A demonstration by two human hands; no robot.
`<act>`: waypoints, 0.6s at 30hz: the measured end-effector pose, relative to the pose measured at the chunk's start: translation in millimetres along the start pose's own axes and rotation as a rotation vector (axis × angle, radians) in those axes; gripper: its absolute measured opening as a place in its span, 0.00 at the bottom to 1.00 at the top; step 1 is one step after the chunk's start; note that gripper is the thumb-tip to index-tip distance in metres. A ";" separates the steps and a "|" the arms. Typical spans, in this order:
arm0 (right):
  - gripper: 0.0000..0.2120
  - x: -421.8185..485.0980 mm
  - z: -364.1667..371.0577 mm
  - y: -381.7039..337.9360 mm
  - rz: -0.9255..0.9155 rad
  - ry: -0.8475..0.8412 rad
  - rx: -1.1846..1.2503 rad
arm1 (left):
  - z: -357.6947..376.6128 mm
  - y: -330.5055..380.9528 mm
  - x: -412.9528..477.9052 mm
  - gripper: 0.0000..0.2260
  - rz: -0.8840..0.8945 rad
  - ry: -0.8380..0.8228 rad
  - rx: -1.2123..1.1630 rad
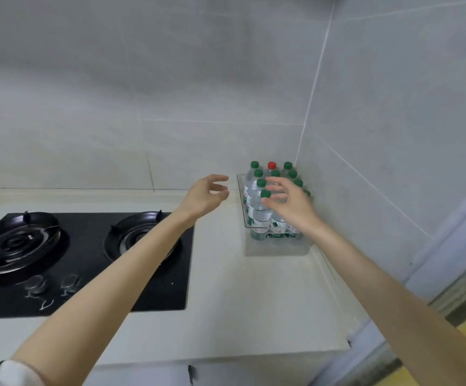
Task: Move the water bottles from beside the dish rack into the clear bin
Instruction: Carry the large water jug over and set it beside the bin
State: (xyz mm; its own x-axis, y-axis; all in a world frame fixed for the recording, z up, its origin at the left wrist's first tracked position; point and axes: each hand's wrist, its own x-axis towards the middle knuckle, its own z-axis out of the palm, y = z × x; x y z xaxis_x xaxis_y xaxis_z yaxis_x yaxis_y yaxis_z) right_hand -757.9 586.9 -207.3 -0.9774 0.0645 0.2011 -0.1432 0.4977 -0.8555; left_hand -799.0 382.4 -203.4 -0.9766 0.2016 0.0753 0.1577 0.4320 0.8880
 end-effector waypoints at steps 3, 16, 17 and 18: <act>0.24 -26.0 7.2 -7.3 -0.022 -0.033 0.012 | -6.4 -1.0 -39.3 0.17 -0.026 0.018 0.020; 0.23 -132.9 80.4 -103.0 -0.200 -0.286 0.115 | -102.9 -10.2 -234.7 0.17 -0.131 0.300 0.069; 0.23 -142.6 92.8 -114.6 -0.218 -0.318 0.124 | -116.1 -13.8 -253.8 0.17 -0.143 0.333 0.076; 0.23 -150.4 102.8 -123.4 -0.230 -0.341 0.127 | -127.0 -17.1 -268.9 0.18 -0.154 0.354 0.082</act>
State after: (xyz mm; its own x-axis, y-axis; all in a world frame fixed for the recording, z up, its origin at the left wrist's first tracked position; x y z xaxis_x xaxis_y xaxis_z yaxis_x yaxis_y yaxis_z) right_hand -609.2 426.9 -181.1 -0.9103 -0.3358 0.2421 -0.3601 0.3539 -0.8632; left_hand -557.7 209.2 -181.3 -0.9775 -0.1804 0.1089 0.0028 0.5057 0.8627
